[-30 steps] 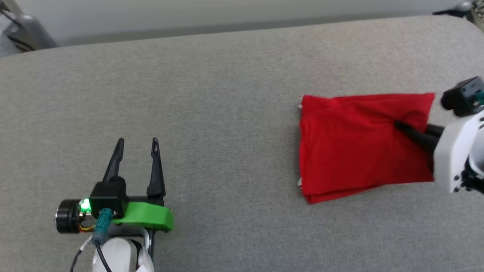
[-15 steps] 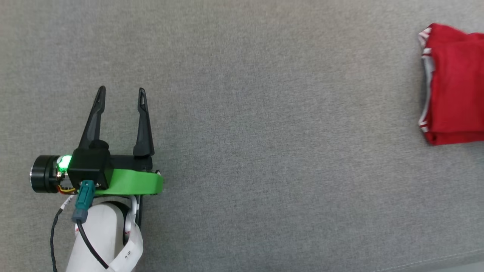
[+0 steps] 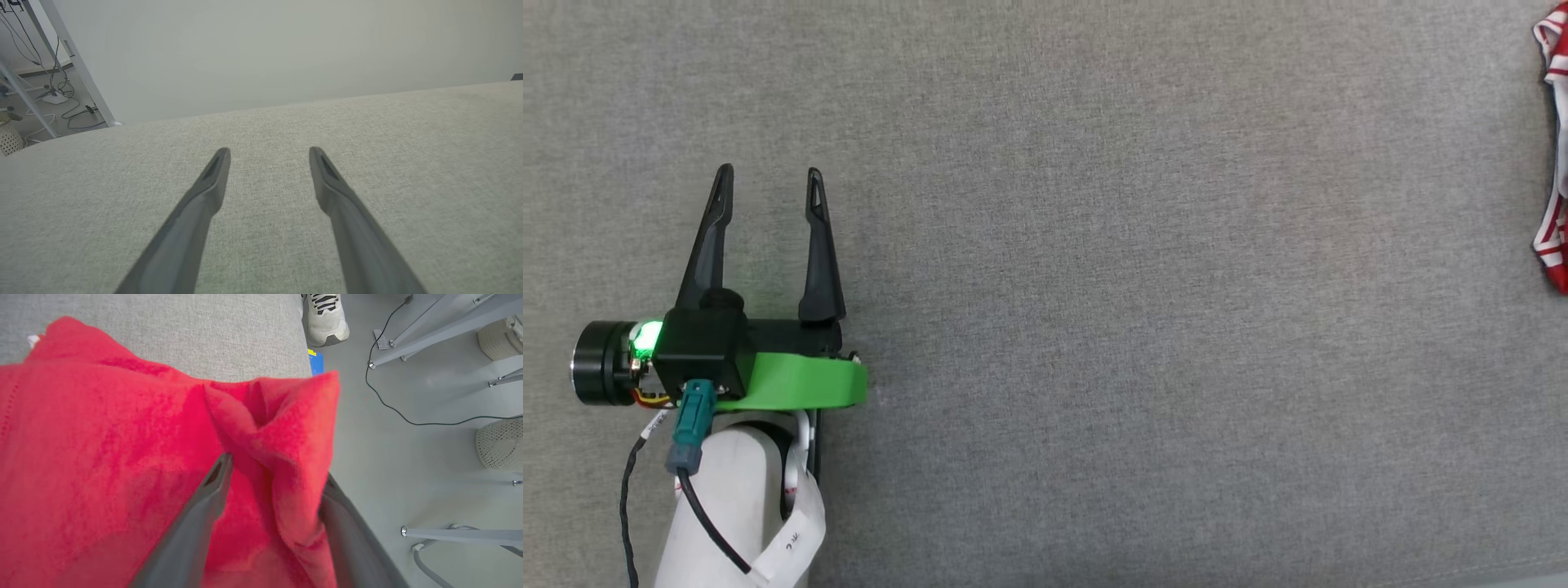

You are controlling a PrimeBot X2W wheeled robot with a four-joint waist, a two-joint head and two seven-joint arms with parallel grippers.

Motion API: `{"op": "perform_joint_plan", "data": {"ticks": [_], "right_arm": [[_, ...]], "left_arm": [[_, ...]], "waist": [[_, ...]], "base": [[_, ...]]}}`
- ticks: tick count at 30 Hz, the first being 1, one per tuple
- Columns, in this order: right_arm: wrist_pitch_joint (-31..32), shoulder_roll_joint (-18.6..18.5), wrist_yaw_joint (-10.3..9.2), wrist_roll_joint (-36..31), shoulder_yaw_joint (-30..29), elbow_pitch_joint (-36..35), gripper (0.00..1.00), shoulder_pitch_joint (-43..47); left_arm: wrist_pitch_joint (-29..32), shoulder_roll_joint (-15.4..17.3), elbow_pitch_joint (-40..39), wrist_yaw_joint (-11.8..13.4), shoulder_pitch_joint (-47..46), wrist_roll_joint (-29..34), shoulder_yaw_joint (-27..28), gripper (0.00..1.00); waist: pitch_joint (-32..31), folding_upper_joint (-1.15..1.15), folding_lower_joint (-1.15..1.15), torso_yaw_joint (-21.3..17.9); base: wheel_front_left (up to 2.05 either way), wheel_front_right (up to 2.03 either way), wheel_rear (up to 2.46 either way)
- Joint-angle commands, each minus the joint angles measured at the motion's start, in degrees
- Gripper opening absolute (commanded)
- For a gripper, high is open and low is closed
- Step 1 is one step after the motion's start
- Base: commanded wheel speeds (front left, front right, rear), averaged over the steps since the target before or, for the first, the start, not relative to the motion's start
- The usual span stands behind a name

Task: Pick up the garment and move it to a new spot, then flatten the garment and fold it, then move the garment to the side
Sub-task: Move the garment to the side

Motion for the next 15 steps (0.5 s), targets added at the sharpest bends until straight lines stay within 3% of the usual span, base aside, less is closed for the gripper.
{"op": "perform_joint_plan", "data": {"ticks": [1,7,10,15], "right_arm": [[-2.0,-0.3,-0.06,-1.7,-0.6,0.3,1.00,-0.6],[-13.9,1.3,-0.06,-8.3,-4.1,-1.3,1.00,-0.1],[-21.1,4.4,-0.06,-11.9,-7.2,-4.5,1.00,0.7],[-29.1,12.6,-0.06,-17.4,-12.6,-12.8,1.00,5.4]], "left_arm": [[-0.3,-0.1,0.1,0.6,0.4,0.3,-0.1,1.00],[-0.3,-0.8,1.1,1.2,3.6,-0.7,0.1,1.00],[-0.3,-1.0,1.9,1.4,5.7,-1.5,0.8,1.00],[-0.3,-1.6,2.5,2.0,9.0,-2.3,1.7,1.00]], "waist": [[-3.0,0.00,-0.01,0.0],[-9.1,0.00,-0.01,0.5],[-12.5,0.00,-0.01,0.9],[-17.3,0.00,-0.01,2.2]], "base": [[0.00,0.00,0.00],[0.00,0.00,0.00],[0.00,0.00,0.00],[0.00,0.00,0.00]]}}
